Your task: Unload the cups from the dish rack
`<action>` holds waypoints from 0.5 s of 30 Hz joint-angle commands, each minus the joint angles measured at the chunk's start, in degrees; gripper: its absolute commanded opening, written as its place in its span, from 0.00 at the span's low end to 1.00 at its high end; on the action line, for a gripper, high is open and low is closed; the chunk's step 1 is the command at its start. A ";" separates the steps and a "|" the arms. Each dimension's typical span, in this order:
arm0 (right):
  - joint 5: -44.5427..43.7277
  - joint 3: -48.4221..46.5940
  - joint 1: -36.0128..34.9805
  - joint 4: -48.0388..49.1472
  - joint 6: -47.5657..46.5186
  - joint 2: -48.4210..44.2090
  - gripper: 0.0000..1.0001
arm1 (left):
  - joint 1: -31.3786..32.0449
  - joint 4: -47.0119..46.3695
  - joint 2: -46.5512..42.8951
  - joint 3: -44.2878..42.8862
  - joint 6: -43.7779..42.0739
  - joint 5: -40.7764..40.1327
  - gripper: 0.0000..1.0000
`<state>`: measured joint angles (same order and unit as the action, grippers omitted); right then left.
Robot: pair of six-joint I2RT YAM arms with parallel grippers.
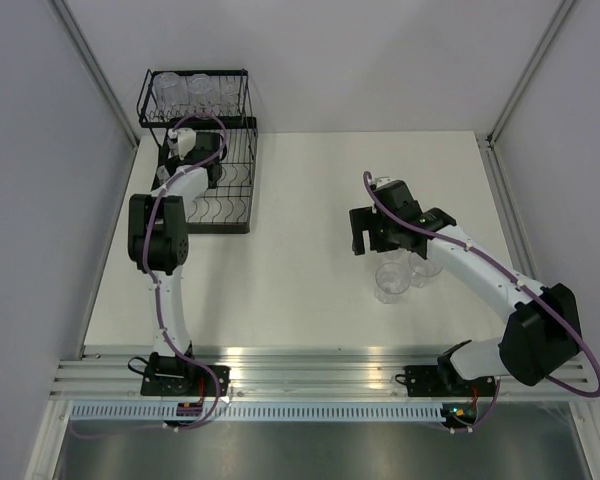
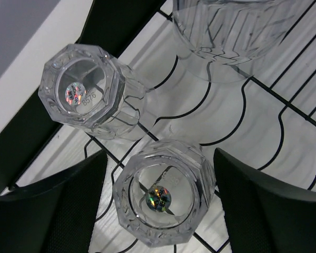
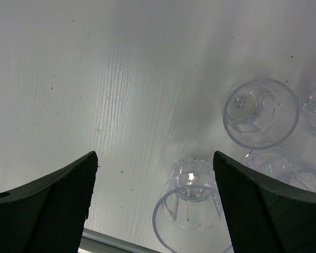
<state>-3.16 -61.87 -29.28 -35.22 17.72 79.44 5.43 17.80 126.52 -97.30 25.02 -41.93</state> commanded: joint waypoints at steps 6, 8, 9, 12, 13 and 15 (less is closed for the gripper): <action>1.84 -0.36 -0.25 2.26 -0.67 0.54 0.90 | -0.42 -6.82 -1.80 5.18 -2.60 3.00 0.33; 1.93 -0.62 -0.43 2.44 -0.40 0.80 0.89 | -0.33 -6.73 -3.02 6.32 -3.04 3.35 0.11; 2.01 -0.54 -0.52 2.53 -0.49 0.72 0.89 | -0.33 -6.73 -3.55 7.81 -3.04 3.26 0.05; 1.93 -0.45 -1.04 2.79 -0.40 0.63 0.88 | -0.16 -6.29 -7.33 11.50 -2.78 2.65 0.02; 1.84 -0.36 -1.39 2.96 -0.49 0.46 0.88 | -0.07 -6.29 -8.64 12.65 -2.17 1.95 0.02; 1.93 -0.36 -1.75 3.75 -0.66 -0.07 0.88 | 0.28 -5.33 -13.37 16.06 -0.77 1.15 0.02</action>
<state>-1.69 -61.73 -30.24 -33.87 17.58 79.70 5.23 10.52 120.46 -85.36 23.88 -40.03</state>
